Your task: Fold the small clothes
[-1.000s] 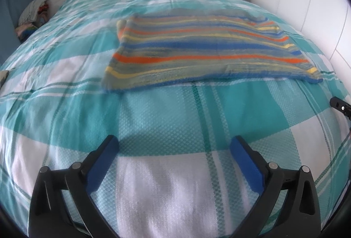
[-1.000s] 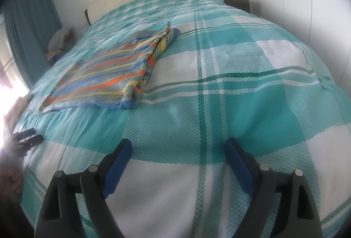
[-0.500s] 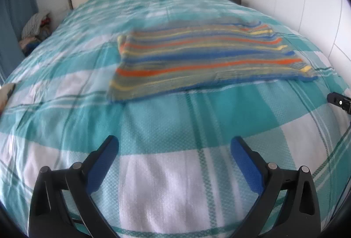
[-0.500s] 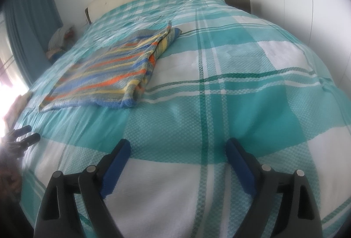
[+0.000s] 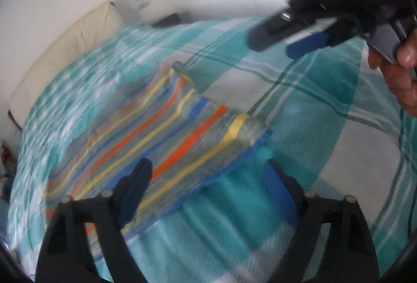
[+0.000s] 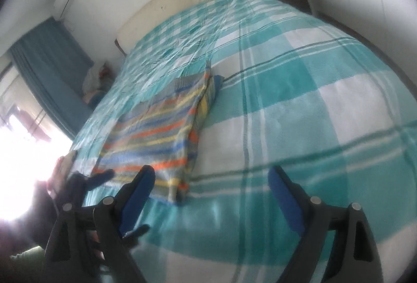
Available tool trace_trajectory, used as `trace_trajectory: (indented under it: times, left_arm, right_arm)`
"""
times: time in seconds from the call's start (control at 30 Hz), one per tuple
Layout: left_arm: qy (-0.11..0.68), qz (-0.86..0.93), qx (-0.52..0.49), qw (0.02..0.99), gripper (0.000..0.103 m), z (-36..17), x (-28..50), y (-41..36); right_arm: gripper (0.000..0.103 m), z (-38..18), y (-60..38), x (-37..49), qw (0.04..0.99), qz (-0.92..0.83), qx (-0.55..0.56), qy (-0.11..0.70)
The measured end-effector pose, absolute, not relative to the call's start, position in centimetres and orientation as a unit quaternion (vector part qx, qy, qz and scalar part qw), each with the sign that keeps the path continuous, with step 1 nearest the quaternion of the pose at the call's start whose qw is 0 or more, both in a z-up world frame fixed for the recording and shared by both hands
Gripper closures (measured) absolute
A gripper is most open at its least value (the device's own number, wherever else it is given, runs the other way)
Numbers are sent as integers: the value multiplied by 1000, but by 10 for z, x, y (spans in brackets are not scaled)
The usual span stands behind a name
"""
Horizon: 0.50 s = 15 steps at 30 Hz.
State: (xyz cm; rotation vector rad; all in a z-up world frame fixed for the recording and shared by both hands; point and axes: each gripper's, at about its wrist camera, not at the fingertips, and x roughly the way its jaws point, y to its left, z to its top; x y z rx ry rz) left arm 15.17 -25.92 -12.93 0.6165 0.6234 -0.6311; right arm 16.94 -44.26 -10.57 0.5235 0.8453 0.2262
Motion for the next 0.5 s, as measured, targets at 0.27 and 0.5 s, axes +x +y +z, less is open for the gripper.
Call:
trace_trajectory:
  times: [0.27, 0.5]
  left_arm:
    - [315, -325, 212, 866, 97, -124, 169, -248]
    - [305, -308, 109, 895, 98, -94, 172, -196]
  right_arm:
    - [32, -141, -441, 319, 807, 147, 316, 476]
    - [94, -135, -408, 364, 812, 127, 317, 474]
